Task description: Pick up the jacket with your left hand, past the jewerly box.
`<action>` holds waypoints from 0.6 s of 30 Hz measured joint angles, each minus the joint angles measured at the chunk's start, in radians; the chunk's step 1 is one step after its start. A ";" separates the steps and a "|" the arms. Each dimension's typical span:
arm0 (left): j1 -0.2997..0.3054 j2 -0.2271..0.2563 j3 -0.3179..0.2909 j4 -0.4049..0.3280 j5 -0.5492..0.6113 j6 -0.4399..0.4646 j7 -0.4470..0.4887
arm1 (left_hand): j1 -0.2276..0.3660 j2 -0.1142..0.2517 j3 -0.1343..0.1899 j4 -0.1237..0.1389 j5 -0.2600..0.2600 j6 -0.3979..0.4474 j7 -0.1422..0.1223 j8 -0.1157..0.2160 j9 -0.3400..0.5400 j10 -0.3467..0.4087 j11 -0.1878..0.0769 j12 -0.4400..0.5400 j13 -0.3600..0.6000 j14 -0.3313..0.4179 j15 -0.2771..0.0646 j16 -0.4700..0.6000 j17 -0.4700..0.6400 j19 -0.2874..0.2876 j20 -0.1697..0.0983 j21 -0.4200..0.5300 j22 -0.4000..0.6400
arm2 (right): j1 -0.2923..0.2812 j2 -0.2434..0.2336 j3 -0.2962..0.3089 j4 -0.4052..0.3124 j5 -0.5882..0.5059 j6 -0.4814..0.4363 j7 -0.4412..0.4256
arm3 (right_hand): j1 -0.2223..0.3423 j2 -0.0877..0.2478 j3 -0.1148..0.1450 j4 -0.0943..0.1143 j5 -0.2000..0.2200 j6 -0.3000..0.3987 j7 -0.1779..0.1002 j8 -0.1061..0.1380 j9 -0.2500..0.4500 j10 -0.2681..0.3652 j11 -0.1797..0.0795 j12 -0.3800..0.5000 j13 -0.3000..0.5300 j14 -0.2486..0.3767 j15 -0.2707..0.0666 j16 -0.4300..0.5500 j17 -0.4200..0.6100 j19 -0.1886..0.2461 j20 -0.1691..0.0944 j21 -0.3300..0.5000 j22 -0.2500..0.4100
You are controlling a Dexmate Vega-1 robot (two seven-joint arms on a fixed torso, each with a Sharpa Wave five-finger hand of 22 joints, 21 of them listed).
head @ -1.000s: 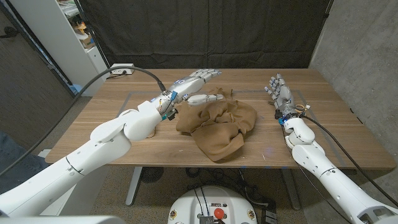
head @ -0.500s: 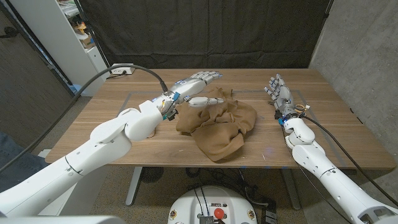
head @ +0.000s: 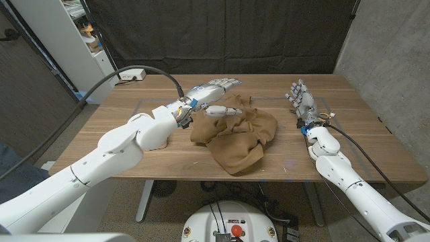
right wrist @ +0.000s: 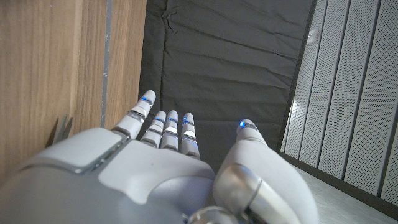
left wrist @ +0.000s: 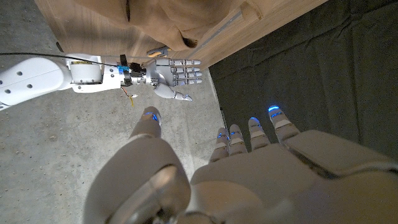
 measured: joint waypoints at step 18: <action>-0.025 0.004 0.020 -0.017 0.025 0.024 -0.062 | 0.018 -0.053 -0.027 0.003 0.019 0.031 -0.023 0.019 0.005 0.023 0.001 0.023 0.014 0.051 0.016 0.015 0.005 0.142 0.002 0.044 0.006 | 0.002 0.006 0.001 0.006 0.000 0.001 -0.003 | 0.000 0.000 0.000 0.000 0.000 0.004 -0.004 0.000 0.000 0.000 0.000 0.000 0.000 0.004 0.004 0.000 0.000 -0.004 0.004 0.000 0.000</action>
